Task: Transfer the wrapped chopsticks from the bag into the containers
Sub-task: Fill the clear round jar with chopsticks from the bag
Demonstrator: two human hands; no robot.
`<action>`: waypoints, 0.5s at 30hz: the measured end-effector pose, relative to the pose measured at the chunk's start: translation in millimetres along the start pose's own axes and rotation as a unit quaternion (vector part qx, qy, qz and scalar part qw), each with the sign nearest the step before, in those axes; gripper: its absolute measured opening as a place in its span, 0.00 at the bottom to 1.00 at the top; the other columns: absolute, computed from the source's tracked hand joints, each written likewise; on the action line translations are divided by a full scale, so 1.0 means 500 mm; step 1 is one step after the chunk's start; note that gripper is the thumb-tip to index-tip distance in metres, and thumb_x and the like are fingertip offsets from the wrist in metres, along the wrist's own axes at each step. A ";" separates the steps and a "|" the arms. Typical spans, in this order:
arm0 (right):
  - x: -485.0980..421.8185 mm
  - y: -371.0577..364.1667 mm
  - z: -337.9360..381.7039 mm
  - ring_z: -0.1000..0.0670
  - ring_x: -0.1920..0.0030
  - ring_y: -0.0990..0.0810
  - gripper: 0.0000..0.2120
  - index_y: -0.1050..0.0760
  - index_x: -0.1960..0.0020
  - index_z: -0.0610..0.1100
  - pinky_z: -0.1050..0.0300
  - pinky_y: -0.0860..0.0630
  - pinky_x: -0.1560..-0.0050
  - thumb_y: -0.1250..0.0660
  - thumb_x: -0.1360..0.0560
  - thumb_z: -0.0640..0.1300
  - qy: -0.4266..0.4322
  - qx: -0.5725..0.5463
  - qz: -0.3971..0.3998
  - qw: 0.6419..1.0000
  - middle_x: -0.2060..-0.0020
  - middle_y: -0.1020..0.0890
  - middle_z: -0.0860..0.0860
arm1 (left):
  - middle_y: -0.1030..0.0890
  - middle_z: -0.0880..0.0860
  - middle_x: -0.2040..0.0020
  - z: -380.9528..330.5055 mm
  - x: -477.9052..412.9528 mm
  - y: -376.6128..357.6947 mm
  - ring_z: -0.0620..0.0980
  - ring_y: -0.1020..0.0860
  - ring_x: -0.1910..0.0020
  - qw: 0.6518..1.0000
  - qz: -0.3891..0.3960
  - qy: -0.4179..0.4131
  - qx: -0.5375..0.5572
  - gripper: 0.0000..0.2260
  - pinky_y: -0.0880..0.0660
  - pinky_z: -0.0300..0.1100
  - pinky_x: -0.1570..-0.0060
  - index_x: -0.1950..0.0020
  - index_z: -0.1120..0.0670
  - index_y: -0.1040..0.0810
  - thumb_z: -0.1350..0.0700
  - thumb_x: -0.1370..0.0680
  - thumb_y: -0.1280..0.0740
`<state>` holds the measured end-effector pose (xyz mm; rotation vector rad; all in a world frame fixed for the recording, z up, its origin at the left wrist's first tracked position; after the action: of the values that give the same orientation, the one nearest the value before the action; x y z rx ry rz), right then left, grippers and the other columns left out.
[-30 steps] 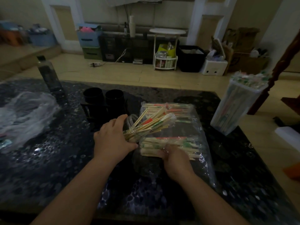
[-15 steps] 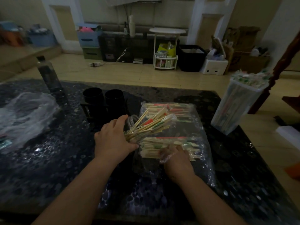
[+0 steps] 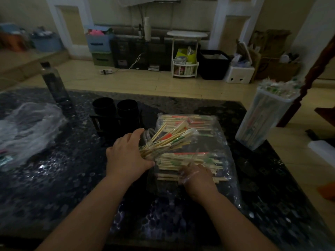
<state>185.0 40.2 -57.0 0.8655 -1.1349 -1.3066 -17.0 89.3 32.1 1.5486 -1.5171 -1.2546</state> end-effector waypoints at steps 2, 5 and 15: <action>-0.003 -0.003 -0.006 0.44 0.36 0.29 0.13 0.25 0.39 0.54 0.50 0.38 0.35 0.36 0.22 0.52 -0.009 0.010 0.013 1.000 0.37 0.26 0.50 | 0.29 0.48 0.33 -0.001 0.000 0.000 0.54 0.31 0.35 1.000 -0.003 -0.002 0.003 0.45 0.33 0.53 0.42 0.26 0.40 0.40 0.37 0.39 0.24; -0.004 -0.016 -0.008 0.44 0.34 0.31 0.14 0.28 0.36 0.51 0.47 0.38 0.34 0.38 0.21 0.49 -0.013 0.038 0.035 0.999 0.35 0.26 0.47 | 0.29 0.48 0.33 -0.002 -0.001 0.000 0.53 0.31 0.34 1.000 -0.004 -0.003 -0.004 0.45 0.33 0.53 0.42 0.26 0.40 0.41 0.36 0.39 0.24; 0.016 -0.018 0.004 0.42 0.31 0.34 0.19 0.32 0.30 0.48 0.44 0.42 0.30 0.41 0.21 0.47 0.003 0.119 0.030 0.992 0.32 0.29 0.45 | 0.30 0.47 0.32 -0.003 0.002 0.000 0.53 0.32 0.34 1.000 -0.001 -0.003 -0.001 0.45 0.33 0.52 0.42 0.26 0.40 0.41 0.37 0.39 0.23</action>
<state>179.8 31.3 -64.0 0.9998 -1.3211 -1.1326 -15.7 87.8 32.6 1.5465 -1.5176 -1.2625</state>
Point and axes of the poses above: each hand's wrist, its own x-axis away from the middle knuckle, its own y-axis out of the back of the hand, z = x × y, the point moved 6 cm from there along -x, towards the middle knuckle
